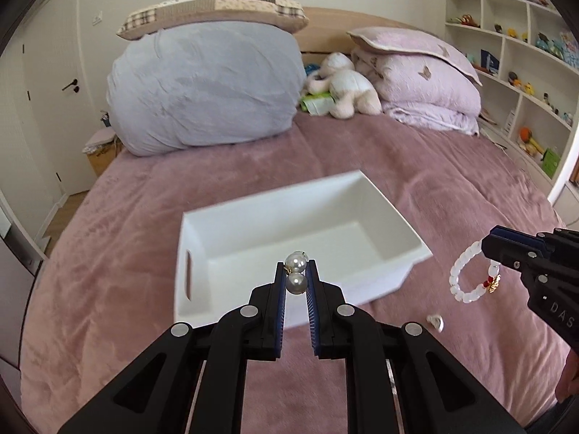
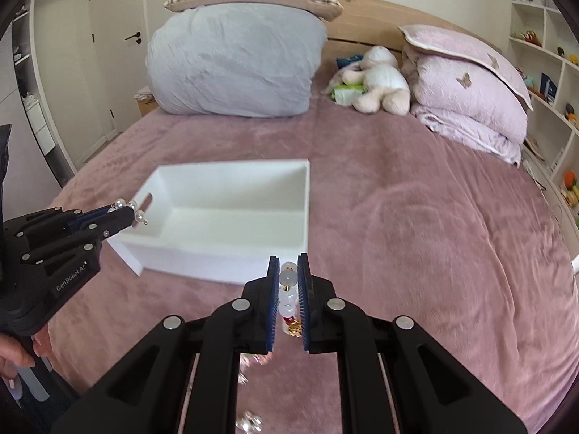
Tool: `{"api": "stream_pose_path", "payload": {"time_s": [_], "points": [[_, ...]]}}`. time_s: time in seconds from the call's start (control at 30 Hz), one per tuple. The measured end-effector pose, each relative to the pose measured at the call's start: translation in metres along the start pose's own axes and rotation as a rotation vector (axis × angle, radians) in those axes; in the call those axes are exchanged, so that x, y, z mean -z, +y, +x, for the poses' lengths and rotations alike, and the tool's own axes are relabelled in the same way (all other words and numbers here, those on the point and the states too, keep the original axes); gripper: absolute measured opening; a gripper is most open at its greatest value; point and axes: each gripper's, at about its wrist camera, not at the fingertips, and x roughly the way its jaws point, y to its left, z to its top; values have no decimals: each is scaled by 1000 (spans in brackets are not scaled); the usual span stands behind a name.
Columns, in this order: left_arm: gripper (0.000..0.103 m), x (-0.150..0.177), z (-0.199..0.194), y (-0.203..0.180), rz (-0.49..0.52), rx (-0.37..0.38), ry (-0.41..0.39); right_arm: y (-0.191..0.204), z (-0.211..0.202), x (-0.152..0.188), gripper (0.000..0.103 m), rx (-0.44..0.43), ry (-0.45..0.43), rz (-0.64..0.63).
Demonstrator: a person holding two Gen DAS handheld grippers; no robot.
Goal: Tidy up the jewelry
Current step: 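Carry both items over the white box and open both tools to drop them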
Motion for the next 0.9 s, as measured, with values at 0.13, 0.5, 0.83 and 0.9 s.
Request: {"api": "stream_pose_path", "payload": {"time_s": [0.13,0.5,0.83,0.9], "points": [[15,-19,7,10,20,-36,-12,20,10,-35,11,-21,-27,-30],[16,-44,79,47,-19,-80,65,43,87,-75,11,-48,61,-24],[16,-36,133,61,1,-128,144,38,162,-62,11,-32,192,2],[16,-33,137,62,-4,-134,147,38,171,-58,11,-24,204,-4]]}}
